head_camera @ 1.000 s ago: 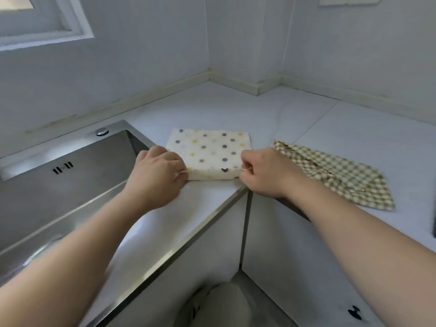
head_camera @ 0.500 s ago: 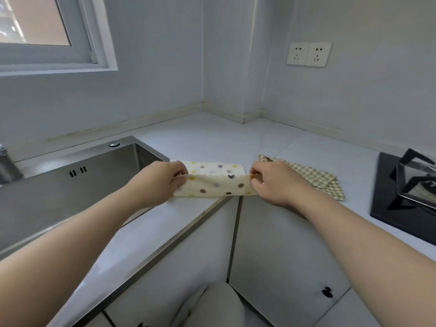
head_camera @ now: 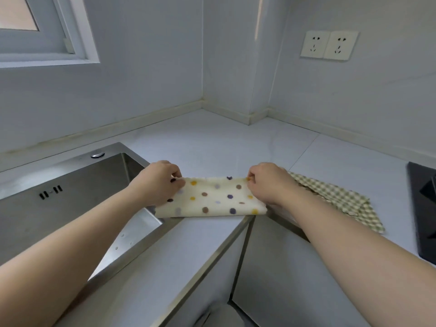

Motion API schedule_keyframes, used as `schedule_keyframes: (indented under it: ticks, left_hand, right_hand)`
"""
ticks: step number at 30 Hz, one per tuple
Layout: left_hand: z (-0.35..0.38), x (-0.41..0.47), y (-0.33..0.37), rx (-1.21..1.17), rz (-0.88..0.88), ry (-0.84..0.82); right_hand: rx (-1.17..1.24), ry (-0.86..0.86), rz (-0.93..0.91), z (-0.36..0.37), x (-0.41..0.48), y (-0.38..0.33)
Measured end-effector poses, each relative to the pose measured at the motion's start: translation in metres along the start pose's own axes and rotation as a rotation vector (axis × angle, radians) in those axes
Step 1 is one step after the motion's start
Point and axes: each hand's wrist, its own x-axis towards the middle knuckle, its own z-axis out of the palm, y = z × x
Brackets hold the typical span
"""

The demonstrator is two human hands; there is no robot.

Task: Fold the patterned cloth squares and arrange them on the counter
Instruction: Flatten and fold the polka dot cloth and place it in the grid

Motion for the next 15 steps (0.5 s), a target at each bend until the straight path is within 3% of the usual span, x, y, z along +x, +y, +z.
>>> schedule_keyframes:
  ticks: [4, 8, 15]
  left_hand:
    - [0.018, 0.015, -0.017, 0.019, 0.044, 0.003]
    - [0.017, 0.021, -0.021, 0.012, 0.060, 0.025]
    - [0.004, 0.025, -0.016, -0.199, 0.010, -0.031]
  right_hand:
    - [-0.017, -0.153, -0.034, 0.009, 0.018, 0.000]
    - [0.059, -0.144, -0.069, 0.009, 0.024, 0.001]
    - [0.244, -0.134, -0.068, -0.001, 0.030, 0.006]
